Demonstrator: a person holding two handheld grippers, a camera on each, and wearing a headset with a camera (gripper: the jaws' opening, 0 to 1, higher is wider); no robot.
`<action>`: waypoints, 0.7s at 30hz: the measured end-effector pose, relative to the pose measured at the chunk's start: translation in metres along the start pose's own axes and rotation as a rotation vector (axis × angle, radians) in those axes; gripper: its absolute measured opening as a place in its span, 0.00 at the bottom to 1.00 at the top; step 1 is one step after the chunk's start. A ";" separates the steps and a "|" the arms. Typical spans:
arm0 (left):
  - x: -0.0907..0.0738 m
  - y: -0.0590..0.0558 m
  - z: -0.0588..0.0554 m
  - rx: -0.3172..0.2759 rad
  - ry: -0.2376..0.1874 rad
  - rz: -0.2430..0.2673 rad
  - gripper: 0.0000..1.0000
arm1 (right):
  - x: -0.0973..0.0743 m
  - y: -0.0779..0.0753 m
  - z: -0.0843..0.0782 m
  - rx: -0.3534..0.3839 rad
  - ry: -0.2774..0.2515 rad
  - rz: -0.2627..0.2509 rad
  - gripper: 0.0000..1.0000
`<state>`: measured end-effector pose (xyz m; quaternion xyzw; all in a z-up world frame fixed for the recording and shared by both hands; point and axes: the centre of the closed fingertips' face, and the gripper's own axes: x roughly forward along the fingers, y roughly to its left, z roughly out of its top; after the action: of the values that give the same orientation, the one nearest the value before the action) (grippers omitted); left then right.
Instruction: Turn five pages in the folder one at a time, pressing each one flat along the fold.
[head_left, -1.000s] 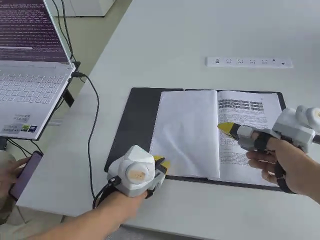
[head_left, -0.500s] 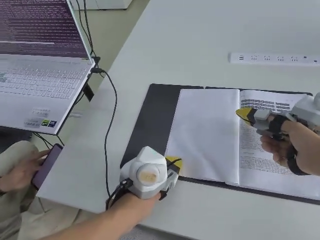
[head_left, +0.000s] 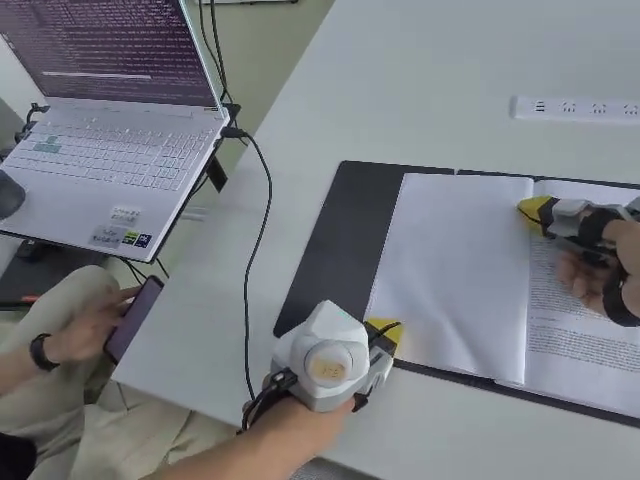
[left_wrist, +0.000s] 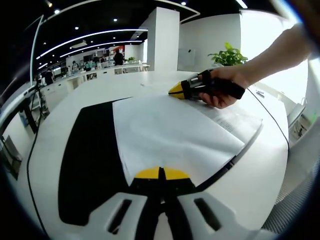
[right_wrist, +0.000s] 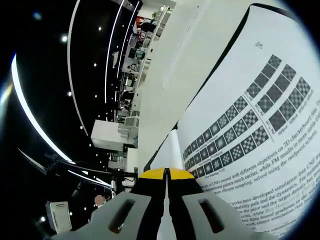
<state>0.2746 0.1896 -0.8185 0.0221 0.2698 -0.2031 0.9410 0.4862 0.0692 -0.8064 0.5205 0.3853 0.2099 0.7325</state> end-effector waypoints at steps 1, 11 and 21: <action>0.000 0.000 0.000 -0.001 -0.001 -0.001 0.00 | 0.003 0.000 0.002 -0.004 0.007 -0.006 0.00; 0.000 0.000 0.000 -0.016 -0.009 0.001 0.00 | 0.016 -0.003 0.028 0.062 -0.066 -0.005 0.00; 0.001 -0.001 0.000 -0.013 -0.004 0.000 0.00 | 0.016 -0.003 0.036 0.098 -0.111 -0.005 0.00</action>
<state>0.2750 0.1882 -0.8193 0.0156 0.2691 -0.2012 0.9417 0.5241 0.0578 -0.8088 0.5654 0.3553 0.1596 0.7270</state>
